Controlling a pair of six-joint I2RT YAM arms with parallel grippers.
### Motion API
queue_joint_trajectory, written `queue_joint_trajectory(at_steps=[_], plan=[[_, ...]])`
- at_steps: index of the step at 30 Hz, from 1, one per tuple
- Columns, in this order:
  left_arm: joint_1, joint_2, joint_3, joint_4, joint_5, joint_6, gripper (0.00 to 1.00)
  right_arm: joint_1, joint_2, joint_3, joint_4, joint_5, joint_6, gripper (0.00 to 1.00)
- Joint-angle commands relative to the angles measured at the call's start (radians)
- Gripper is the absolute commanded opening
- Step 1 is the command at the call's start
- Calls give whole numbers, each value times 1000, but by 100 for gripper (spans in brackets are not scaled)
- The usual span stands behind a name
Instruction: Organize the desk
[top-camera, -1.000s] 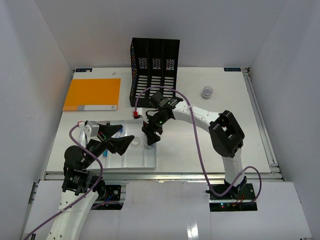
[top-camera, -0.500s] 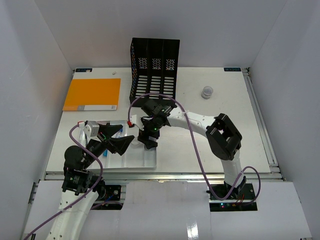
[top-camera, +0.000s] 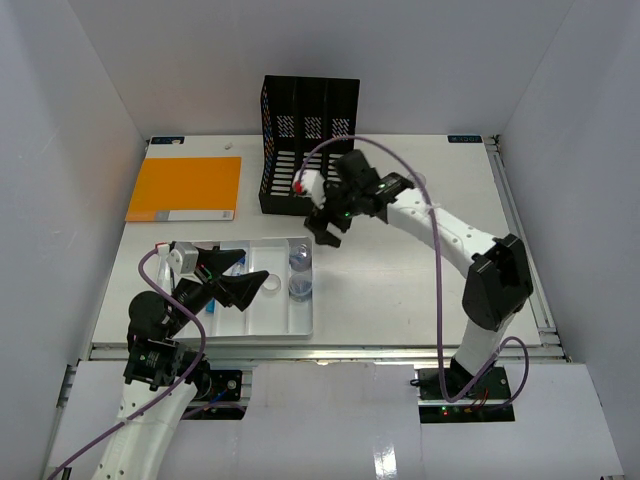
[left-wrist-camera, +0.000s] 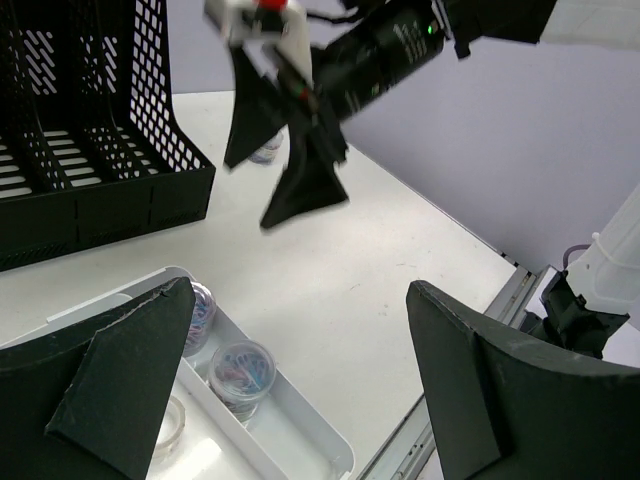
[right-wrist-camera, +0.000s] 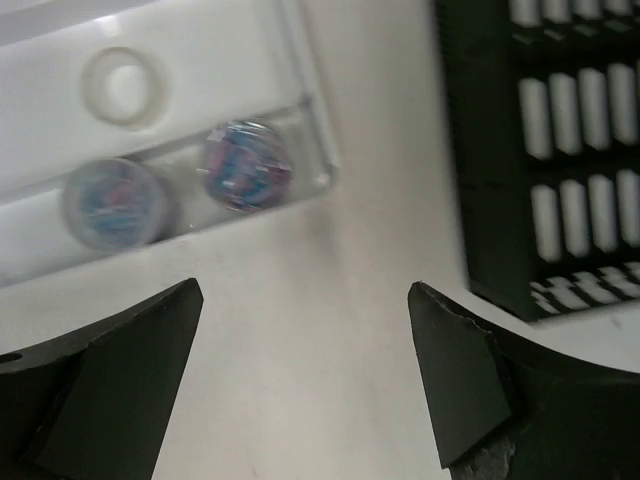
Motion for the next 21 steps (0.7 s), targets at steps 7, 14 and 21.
queue_joint_trajectory(at_steps=[7, 14, 21], plan=[[2, 21, 10, 7, 12, 6, 98, -622, 58, 20, 192, -95, 355, 97], [3, 52, 8, 17, 29, 6, 98, -679, 139, 26, 297, 181, 495, 97], [2, 57, 11, 14, 25, 6, 98, -678, 335, 190, 288, 220, 556, 90]])
